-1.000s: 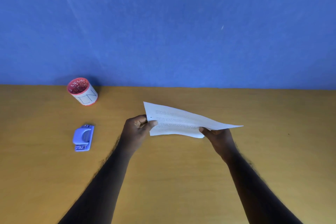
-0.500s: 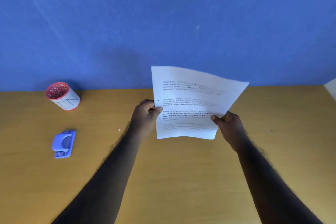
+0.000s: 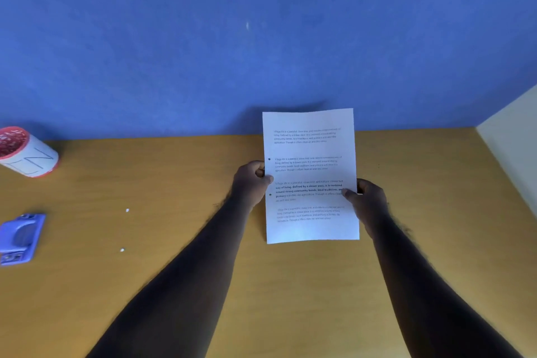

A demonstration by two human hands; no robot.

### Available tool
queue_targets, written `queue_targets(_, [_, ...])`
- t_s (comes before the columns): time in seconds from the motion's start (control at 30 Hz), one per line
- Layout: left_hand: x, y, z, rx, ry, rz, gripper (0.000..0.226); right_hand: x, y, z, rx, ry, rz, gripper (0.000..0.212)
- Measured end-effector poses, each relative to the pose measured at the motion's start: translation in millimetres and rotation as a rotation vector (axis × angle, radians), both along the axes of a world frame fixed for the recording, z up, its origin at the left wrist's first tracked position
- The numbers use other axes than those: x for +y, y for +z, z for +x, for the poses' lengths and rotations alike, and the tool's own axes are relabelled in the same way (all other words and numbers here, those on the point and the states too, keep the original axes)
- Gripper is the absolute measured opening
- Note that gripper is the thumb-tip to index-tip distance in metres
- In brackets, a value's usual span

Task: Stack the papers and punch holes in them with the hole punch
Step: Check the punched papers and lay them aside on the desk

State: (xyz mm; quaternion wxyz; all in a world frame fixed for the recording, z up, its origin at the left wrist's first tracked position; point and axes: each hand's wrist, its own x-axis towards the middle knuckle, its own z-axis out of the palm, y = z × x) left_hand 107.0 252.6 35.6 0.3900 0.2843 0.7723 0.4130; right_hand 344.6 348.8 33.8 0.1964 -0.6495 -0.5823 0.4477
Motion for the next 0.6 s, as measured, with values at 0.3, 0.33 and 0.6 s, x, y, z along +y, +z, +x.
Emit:
queue_targets(0.3, [16, -42, 25, 0.142, -0.011, -0.131, 0.037, 16, -35, 10, -0.194, 0.058, 0.003, 0.031])
queue_targets(0.33, [17, -45, 26, 0.165, -0.016, -0.145, 0.038, 16, -37, 10, -0.222, 0.073, 0.012, 0.033])
queue_targets(0.6, [20, -54, 31, 0.375, -0.068, -0.19, 0.058, 0, -50, 7, -0.746, 0.371, 0.29, 0.054])
